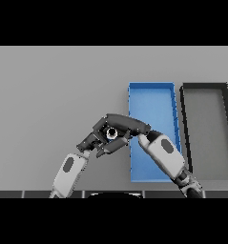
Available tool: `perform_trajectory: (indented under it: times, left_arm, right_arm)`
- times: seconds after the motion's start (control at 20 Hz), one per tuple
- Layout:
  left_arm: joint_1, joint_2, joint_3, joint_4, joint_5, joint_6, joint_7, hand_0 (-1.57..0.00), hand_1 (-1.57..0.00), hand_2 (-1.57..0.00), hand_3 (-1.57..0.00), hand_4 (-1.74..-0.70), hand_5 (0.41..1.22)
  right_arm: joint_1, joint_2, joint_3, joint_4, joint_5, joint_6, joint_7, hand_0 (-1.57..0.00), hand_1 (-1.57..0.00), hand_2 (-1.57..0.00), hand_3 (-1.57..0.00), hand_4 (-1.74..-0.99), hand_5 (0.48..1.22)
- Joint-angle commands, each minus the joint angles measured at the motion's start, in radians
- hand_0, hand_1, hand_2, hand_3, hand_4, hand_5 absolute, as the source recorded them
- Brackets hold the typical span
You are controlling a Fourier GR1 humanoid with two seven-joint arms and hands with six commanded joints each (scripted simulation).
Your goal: Pick up the blue pipe and place it into the blue bin.
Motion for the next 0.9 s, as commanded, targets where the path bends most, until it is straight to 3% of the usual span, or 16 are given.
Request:
perform_trajectory:
  times: [0.0, 0.1, 0.2, 0.35, 0.45, 0.55, 0.6, 0.7, 0.8, 0.85]
  left_arm:
    - [0.008, -0.006, -0.003, 0.002, -0.004, 0.0, -0.021, -1.57, -1.57, -1.57, -1.5, -1.7, 1.221]
    - [0.007, -0.02, 0.0, -0.001, -0.002, -0.001, -0.005, -1.57, -1.57, -1.57, -1.46, -1.71, 1.221]
    - [0.007, -0.012, 0.013, -0.012, -0.003, -0.023, 0.02, -1.57, -1.57, -1.57, -1.44, -1.72, 1.221]
    - [0.002, -0.022, 0.023, -0.025, -0.02, -0.028, 0.033, -1.57, -1.57, -1.57, -1.43, -1.73, 1.221]
    - [0.009, -0.026, 0.021, -0.028, -0.036, -0.017, 0.011, -1.57, -1.57, -1.57, -1.42, -1.73, 1.221]
    - [0.013, -0.025, 0.017, -0.03, -0.082, 0.01, -0.014, -1.57, -1.57, -1.57, -1.45, -1.72, 1.221]
    - [0.021, -0.013, 0.016, -0.038, -0.108, 0.011, -0.03, -1.46, -1.34, -1.29, -1.17, -1.6, 1.221]
    - [0.004, 0.011, 0.034, -0.022, -0.106, -0.048, -0.036, -0.94, -0.86, -0.83, -0.75, -1.37, 1.221]
    - [-0.002, 0.008, 0.035, -0.019, -0.132, -0.088, -0.041, -0.6, -0.55, -0.53, -0.48, -1.21, 1.221]
    - [0.003, 0.007, 0.036, -0.023, -0.154, -0.095, -0.05, -0.48, -0.44, -0.42, -0.38, -1.14, 1.132]
  right_arm:
    - [0.004, -0.002, 0.009, -0.003, -0.001, 0.0, -0.01, -1.34, -1.34, -1.35, -1.19, -1.628, 0.856]
    - [-0.003, -0.016, 0.015, 0.004, 0.006, -0.007, -0.059, -1.43, -1.43, -1.43, -1.3, -1.665, 0.987]
    - [0.006, -0.035, 0.031, -0.002, 0.026, -0.019, -0.112, -1.48, -1.48, -1.48, -1.4, -1.692, 1.071]
    - [-0.001, -0.039, 0.053, 0.004, 0.013, -0.053, -0.167, -1.52, -1.52, -1.53, -1.48, -1.716, 1.144]
    - [-0.005, -0.035, 0.066, -0.003, 0.002, -0.088, -0.146, -1.54, -1.54, -1.54, -1.52, -1.725, 1.172]
    - [0.003, -0.05, 0.07, -0.009, 0.016, -0.105, -0.162, -1.55, -1.55, -1.55, -1.54, -1.731, 1.19]
    - [0.01, -0.053, 0.08, -0.017, 0.026, -0.117, -0.174, -1.56, -1.56, -1.56, -1.54, -1.733, 1.196]
    - [0.001, -0.056, 0.088, -0.015, 0.028, -0.134, -0.123, -1.56, -1.56, -1.56, -1.55, -1.736, 1.205]
    - [0.002, -0.052, 0.096, -0.022, 0.018, -0.15, -0.1, -1.56, -1.56, -1.56, -1.56, -1.738, 1.211]
    - [0.007, -0.056, 0.102, -0.042, 0.015, -0.16, -0.091, -1.57, -1.57, -1.57, -1.56, -1.738, 1.213]
